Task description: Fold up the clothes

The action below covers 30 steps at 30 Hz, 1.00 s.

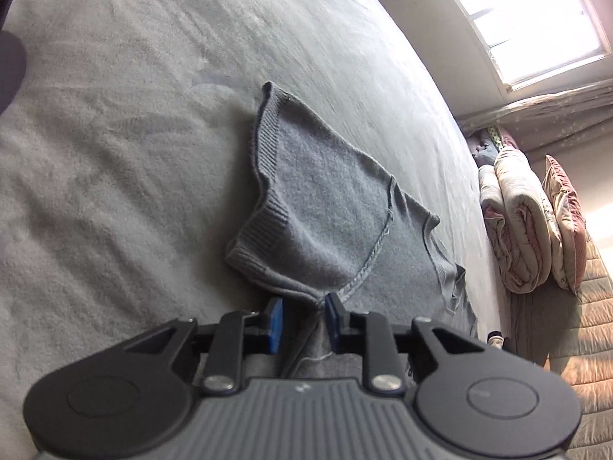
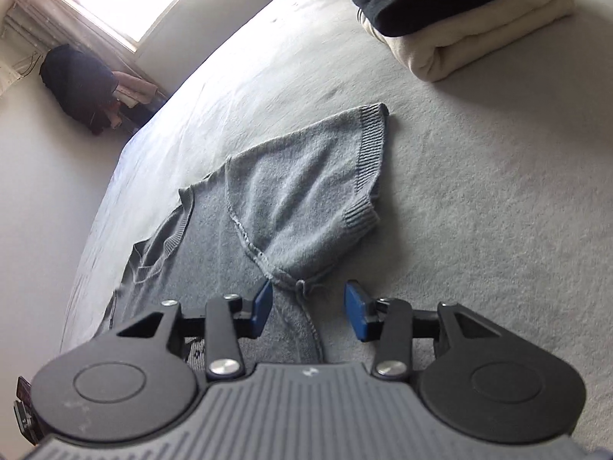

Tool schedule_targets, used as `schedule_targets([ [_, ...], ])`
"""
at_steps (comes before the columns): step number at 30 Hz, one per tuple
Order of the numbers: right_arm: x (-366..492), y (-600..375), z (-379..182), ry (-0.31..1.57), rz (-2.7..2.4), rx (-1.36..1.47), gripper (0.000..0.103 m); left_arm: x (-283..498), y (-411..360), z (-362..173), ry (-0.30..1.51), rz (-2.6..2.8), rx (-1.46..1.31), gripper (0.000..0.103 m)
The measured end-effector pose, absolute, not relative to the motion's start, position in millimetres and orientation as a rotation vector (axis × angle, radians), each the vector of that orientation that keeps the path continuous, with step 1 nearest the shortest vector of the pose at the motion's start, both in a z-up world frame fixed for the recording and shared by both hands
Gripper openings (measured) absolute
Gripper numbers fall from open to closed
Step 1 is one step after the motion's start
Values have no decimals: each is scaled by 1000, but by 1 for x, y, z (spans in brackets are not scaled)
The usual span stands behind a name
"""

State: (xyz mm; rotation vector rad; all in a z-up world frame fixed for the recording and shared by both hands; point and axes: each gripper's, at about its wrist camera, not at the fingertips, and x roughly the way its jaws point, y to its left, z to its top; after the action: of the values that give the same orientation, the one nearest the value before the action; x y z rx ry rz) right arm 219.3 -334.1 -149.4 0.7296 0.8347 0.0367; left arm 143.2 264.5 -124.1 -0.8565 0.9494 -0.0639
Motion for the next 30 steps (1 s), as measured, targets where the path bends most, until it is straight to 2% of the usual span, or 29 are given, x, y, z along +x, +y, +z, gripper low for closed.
schedule_targets([
  [4,225,-340,-136,847,-4,635,48,144,267,-96,939,-60,-692,39],
  [6,232,-343,-134,848,-29,592,52,152,269,-88,917,-43,-621,51],
  [14,270,-340,-150,784,-98,563,53,206,275,-108,877,65,-608,53],
  [16,279,-329,-151,783,-111,486,52,215,271,-110,853,96,-589,47],
  [17,284,-323,-151,782,-118,448,39,220,269,-111,841,112,-579,17],
  [18,289,-318,-151,780,-125,409,8,225,266,-112,829,127,-569,2],
  [21,292,-317,-144,738,-200,320,5,226,264,-104,757,231,-487,2],
  [26,296,-321,-146,741,-207,278,5,233,274,-108,758,286,-418,2],
  [28,297,-323,-150,758,-186,279,8,234,270,-107,762,273,-386,3],
  [30,298,-325,-153,770,-168,280,16,233,269,-103,768,239,-404,7],
])
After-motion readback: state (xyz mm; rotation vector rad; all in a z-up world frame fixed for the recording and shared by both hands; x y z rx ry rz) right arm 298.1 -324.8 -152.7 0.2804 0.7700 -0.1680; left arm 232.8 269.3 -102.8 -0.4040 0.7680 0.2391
